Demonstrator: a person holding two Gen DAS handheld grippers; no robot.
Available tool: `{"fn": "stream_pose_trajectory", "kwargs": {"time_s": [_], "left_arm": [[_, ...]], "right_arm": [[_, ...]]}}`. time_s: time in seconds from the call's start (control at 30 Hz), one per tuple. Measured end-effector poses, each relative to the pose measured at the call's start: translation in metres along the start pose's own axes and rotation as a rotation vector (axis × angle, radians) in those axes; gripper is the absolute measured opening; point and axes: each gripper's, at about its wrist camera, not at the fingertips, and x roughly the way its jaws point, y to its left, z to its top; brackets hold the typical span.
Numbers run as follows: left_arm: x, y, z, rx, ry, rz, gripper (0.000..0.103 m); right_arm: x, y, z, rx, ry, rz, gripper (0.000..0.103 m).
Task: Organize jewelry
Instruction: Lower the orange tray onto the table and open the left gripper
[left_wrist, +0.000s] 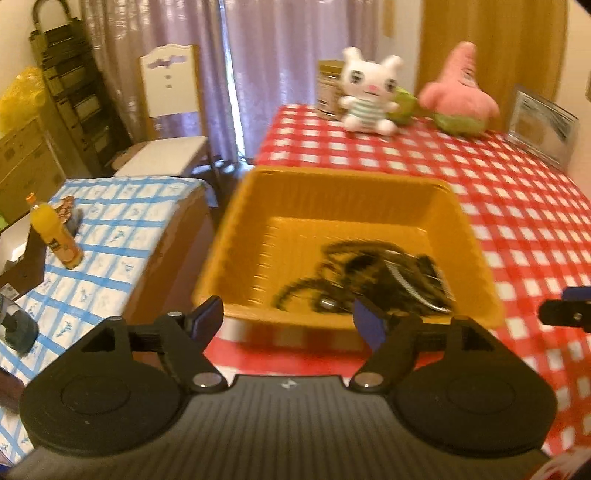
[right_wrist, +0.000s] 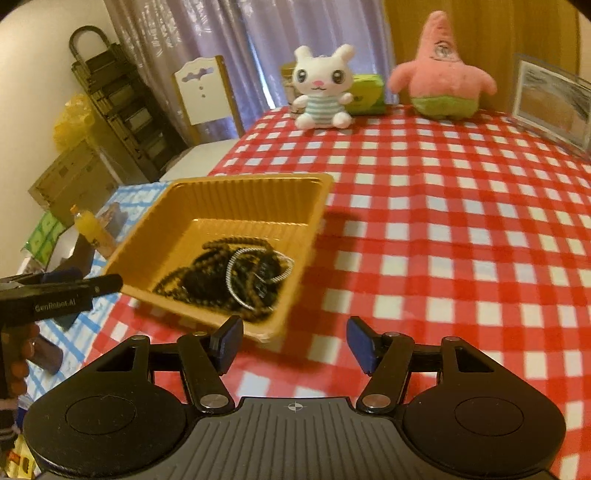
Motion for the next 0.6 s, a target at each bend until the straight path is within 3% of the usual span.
{"fn": "stream_pose_trajectory", "kwargs": {"time_s": [0.13, 0.37, 0.6], "left_arm": [[-0.022, -0.039, -0.011, 0.080, -0.047, 0.000, 0.086], [-0.053, -0.083, -0.023, 0.090, -0.020, -0.098, 0.086], [-0.088, -0.116, -0.046, 0.122, -0.018, -0.111, 0.086]], "right_arm": [[-0.020, -0.012, -0.015, -0.007, -0.007, -0.051, 0.062], [-0.058, -0.031, -0.045, 0.019, -0.002, -0.082, 0.062], [-0.100, -0.044, -0.073, 0.056, -0.010, -0.107, 0.062]]}}
